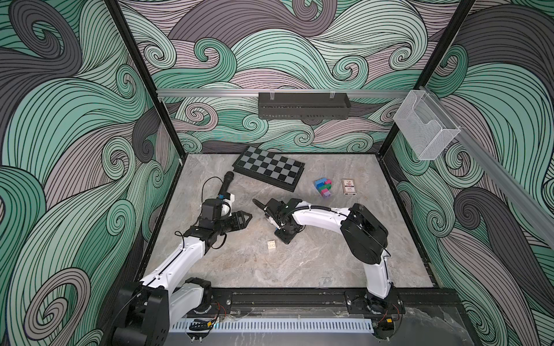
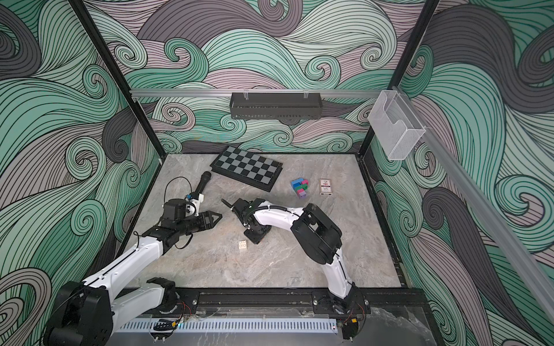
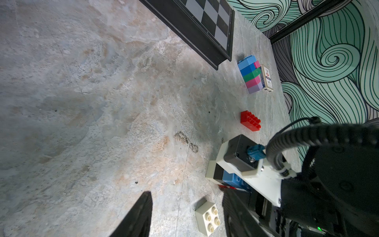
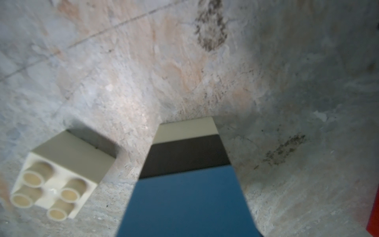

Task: Assemble the letter p with lego
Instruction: Adjust the lego brick at the center of the board.

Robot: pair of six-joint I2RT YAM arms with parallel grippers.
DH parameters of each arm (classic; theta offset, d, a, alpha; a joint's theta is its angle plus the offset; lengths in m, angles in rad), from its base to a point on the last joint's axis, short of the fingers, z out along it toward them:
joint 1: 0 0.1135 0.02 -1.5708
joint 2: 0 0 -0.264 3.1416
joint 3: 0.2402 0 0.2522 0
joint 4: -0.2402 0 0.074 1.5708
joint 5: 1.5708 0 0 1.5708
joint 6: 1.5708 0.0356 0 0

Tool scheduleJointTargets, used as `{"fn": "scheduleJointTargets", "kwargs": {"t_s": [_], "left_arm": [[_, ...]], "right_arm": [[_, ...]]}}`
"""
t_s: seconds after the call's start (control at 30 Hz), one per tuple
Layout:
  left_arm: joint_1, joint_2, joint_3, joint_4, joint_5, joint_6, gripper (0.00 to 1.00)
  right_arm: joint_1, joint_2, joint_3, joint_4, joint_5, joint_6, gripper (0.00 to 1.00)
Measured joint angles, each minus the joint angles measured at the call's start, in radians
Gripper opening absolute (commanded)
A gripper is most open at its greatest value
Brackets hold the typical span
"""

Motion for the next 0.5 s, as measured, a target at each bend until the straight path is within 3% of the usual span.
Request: {"fn": "scheduleJointTargets", "kwargs": {"t_s": [0.27, 0.5], "left_arm": [[0.000, 0.000, 0.000, 0.000, 0.000, 0.000, 0.56], [0.000, 0.000, 0.000, -0.004, -0.004, 0.003, 0.56]], "right_arm": [[0.000, -0.021, -0.030, 0.014, 0.010, -0.002, 0.31], [-0.004, -0.100, -0.130, -0.008, 0.016, -0.020, 0.33]]}}
